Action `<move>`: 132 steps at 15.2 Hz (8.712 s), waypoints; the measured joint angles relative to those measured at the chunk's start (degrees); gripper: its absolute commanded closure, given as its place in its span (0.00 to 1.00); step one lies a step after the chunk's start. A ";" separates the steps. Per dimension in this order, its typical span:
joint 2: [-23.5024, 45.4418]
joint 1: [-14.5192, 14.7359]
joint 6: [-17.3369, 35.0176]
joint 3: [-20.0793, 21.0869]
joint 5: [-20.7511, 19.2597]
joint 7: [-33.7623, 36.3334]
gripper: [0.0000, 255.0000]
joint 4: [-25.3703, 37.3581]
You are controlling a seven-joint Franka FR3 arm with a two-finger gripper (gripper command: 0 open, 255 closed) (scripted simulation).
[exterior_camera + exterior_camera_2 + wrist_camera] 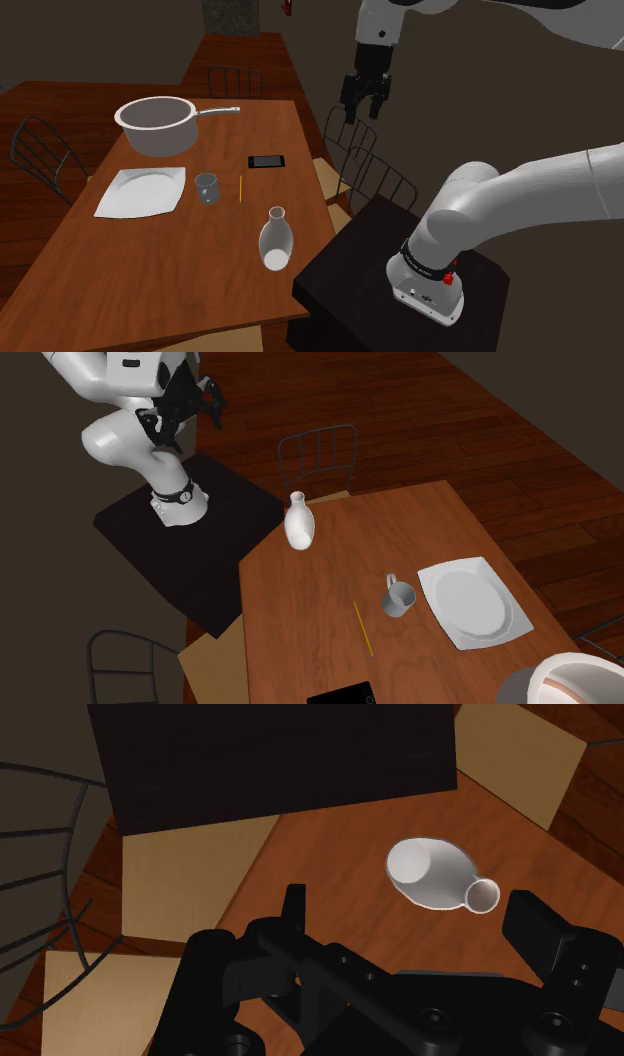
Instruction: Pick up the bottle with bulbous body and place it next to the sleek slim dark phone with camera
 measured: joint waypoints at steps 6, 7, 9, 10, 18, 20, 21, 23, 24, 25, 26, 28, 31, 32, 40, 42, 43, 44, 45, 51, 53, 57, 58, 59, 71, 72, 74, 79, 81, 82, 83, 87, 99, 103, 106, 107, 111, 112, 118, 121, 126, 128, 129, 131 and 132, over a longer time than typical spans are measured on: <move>1.89 1.73 7.21 3.54 1.38 1.28 0.00 -4.75; 3.04 2.16 9.06 4.38 1.66 1.58 0.00 -5.25; 4.95 3.10 12.90 6.21 2.36 2.29 0.00 -6.84; 5.60 3.59 14.74 7.14 2.69 2.70 0.00 -7.83; 17.55 6.61 30.79 14.20 3.74 5.72 0.00 -10.82; 20.63 7.32 34.39 16.03 3.60 6.93 0.00 -11.09; 22.57 7.62 36.15 16.96 3.38 7.67 0.00 -10.77; 26.29 8.13 40.26 18.66 2.72 8.98 0.00 -11.02; 28.62 8.25 42.01 19.45 2.05 9.78 0.00 -10.35; 30.60 8.48 44.13 20.24 1.47 10.59 0.00 -10.50; 33.12 8.52 46.26 20.91 0.50 11.41 0.00 -10.08; 35.33 8.66 47.84 21.49 -0.36 12.32 0.00 -9.42; 37.24 8.82 50.25 21.93 -0.88 13.11 0.00 -9.92; 37.98 8.77 51.15 21.95 -1.13 13.22 0.00 -10.11; 39.97 8.78 54.36 22.11 -1.71 13.70 0.00 -11.36; 39.97 8.77 54.37 22.11 -1.71 13.70 1.00 -11.37; 39.97 8.77 54.37 22.11 -1.71 13.70 1.00 -11.37; 39.97 8.78 54.37 22.11 -1.71 13.70 1.00 -11.37; 39.98 8.78 54.37 22.11 -1.71 13.70 1.00 -11.37; 39.97 8.78 54.37 22.11 -1.71 13.70 1.00 -11.37; 39.64 8.79 53.96 22.10 -1.58 13.62 1.00 -11.29; 37.16 8.86 50.83 22.00 -0.79 13.09 1.00 -10.54; 36.23 8.88 49.84 21.91 -0.50 12.84 1.00 -10.46; 35.52 8.90 48.85 21.85 -0.33 12.71 1.00 -10.14; 28.90 9.11 38.60 20.99 0.97 11.72 1.00 -6.36; 28.57 9.09 37.84 20.90 0.99 11.67 1.00 -5.93; 27.72 9.18 36.10 20.85 1.11 11.76 1.00 -5.02; 25.62 9.21 31.71 20.41 1.29 11.60 1.00 -2.70; 25.14 9.18 30.16 20.27 1.27 11.59 1.00 -1.63; 24.98 9.15 29.50 20.20 1.24 11.58 1.00 -1.13; 24.63 9.23 28.57 20.22 1.31 11.73 1.00 -0.51; 23.34 9.16 25.24 19.79 1.30 11.55 1.00 1.53; 21.59 9.00 15.86 18.99 1.07 11.77 1.00 9.18; 21.61 8.85 12.65 18.71 0.87 11.83 1.00 12.41; 21.41 8.75 10.35 18.44 0.75 11.78 1.00 14.50; 21.50 8.73 9.63 18.41 0.71 11.85 1.00 15.31; 21.60 8.65 6.51 18.22 0.58 12.00 1.00 18.52; 21.75 8.65 5.77 18.24 0.55 12.14 1.00 19.41; 24.28 6.77 3.69 15.38 -1.42 8.15 1.00 23.62; 26.79 5.39 3.91 13.43 -2.82 5.08 1.00 25.72; 30.75 2.79 4.02 9.77 -4.96 -0.84 1.00 29.31; 32.53 1.75 3.96 8.37 -5.68 -3.19 1.00 31.09; 34.35 1.28 3.63 7.80 -6.05 -4.17 1.00 33.22; 36.88 0.36 3.26 6.67 -6.62 -6.16 1.00 36.12; 38.07 -0.10 3.16 6.14 -6.85 -7.16 1.00 37.39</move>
